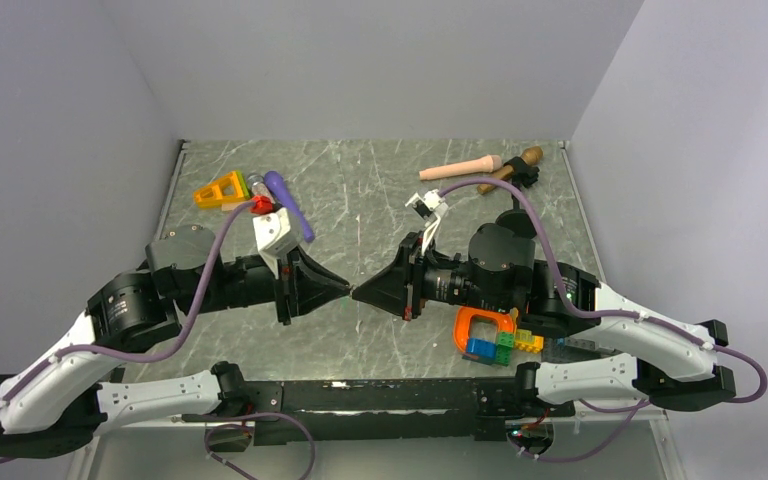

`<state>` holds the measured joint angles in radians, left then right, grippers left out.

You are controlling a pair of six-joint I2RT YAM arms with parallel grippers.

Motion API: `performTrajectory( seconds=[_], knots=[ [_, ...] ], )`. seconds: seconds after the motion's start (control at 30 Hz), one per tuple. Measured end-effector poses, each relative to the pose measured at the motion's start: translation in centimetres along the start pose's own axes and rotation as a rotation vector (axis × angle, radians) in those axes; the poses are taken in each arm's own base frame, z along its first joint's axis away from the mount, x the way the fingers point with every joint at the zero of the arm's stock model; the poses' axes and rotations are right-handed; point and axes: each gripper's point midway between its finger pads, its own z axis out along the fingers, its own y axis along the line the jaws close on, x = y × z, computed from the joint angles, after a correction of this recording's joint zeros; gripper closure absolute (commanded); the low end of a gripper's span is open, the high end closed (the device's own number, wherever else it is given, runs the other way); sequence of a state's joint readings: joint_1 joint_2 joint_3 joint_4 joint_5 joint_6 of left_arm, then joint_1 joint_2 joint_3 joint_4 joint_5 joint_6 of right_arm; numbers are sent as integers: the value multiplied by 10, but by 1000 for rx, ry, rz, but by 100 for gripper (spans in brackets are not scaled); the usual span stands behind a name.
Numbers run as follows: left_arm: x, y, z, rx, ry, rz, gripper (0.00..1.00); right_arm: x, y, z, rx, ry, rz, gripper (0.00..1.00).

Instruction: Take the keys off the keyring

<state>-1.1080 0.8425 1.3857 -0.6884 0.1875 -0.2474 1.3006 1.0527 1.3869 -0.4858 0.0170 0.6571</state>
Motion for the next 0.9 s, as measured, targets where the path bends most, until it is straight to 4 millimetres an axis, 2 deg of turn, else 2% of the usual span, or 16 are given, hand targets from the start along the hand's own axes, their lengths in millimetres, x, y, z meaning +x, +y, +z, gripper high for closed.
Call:
performTrajectory(
  seconds=[0.07,0.53,0.9],
  knots=[
    [0,0,0,3,-2,-1,100,0,0,0,0,0,-1,100],
    [-9,-13,3,67,-53,-51,100,-2,7,-11,-38,-3,-27,100],
    [-11,-31,12,164,-81,-192,100,1,17,-24,-109,22,-94,100]
  ],
)
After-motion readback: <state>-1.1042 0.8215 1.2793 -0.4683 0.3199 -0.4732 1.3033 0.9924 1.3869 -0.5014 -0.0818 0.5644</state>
